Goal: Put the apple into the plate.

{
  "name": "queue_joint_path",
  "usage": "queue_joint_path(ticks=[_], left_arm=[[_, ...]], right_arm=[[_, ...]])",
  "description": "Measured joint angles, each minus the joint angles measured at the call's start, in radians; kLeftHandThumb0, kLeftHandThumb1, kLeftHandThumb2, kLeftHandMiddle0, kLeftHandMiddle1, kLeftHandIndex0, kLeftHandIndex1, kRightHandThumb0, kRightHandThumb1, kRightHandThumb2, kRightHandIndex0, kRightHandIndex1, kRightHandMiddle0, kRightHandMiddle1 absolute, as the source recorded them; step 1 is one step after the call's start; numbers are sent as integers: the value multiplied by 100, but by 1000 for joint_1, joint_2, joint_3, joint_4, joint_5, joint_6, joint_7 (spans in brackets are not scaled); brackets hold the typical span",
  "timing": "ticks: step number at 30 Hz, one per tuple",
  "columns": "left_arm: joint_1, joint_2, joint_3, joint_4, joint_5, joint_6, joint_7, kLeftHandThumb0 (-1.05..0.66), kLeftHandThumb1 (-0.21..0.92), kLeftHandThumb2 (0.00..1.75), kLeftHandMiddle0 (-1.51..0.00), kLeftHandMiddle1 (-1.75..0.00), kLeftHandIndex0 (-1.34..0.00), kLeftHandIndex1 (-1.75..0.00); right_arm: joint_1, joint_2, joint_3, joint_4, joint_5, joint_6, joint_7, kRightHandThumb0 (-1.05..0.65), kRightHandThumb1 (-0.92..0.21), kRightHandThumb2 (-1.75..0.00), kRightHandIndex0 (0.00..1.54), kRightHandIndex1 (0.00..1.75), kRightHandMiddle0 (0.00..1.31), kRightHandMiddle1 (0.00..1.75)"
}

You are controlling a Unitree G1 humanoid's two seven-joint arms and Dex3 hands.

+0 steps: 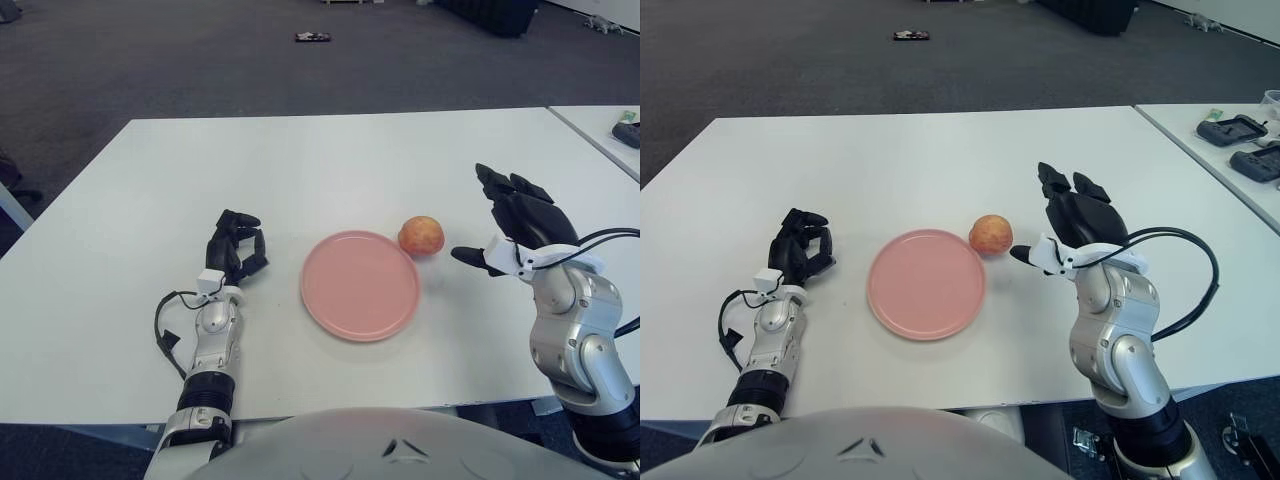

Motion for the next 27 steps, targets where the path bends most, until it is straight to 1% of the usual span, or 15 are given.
queue_joint_path(ticks=[1, 3, 5, 8, 11, 15, 19, 20, 23, 27], left_arm=[[0, 0, 0, 0, 0, 0, 1, -42, 50, 110, -84, -175, -47, -175], [0, 0, 0, 3, 2, 0, 4, -42, 50, 110, -84, -175, -47, -175], [0, 0, 0, 4, 4, 0, 6, -42, 50, 110, -84, -175, -47, -175], [-2, 1, 0, 5, 7, -2, 9, -42, 50, 110, -84, -175, -47, -175], [-3, 1, 0, 10, 7, -3, 10, -42, 50, 110, -83, -175, -47, -175], [-4, 1, 0, 15, 7, -4, 10, -42, 50, 110, -82, -175, -47, -175], [-7, 1, 0, 18, 6, -5, 10, -42, 50, 110, -82, -175, -47, -175], [-7, 1, 0, 19, 6, -6, 10, -42, 50, 111, -82, -175, -47, -175], [-11, 1, -1, 25, 5, -6, 9, -43, 48, 112, -82, -175, -48, -175], [-15, 0, -1, 26, 4, -7, 8, -43, 47, 113, -82, -175, -49, -175]], right_arm=[[8, 0, -4, 9, 24, -31, -13, -100, -78, -59, 0, 0, 0, 0], [42, -5, 0, 30, 30, -92, -59, -100, -75, -58, 0, 0, 0, 0], [78, -6, 11, 29, 20, -114, -70, -100, -70, -56, 0, 0, 0, 0], [123, -5, 19, 29, 24, -142, -60, -100, -67, -55, 0, 0, 0, 0], [141, -6, 12, 26, 32, -165, -58, -101, -67, -55, 0, 0, 0, 0], [142, -6, -1, 13, 47, -195, -50, -104, -68, -55, 0, 0, 0, 0], [99, -7, -11, 14, 77, -202, 5, -105, -71, -53, 0, 0, 0, 0], [74, -8, -12, 35, 91, -204, 19, -105, -73, -52, 0, 0, 0, 0], [-12, -7, -12, 132, 136, -227, 28, -105, -78, -47, 0, 0, 0, 0], [-82, -3, -11, 283, 179, -271, -18, -105, -81, -45, 0, 0, 0, 0]])
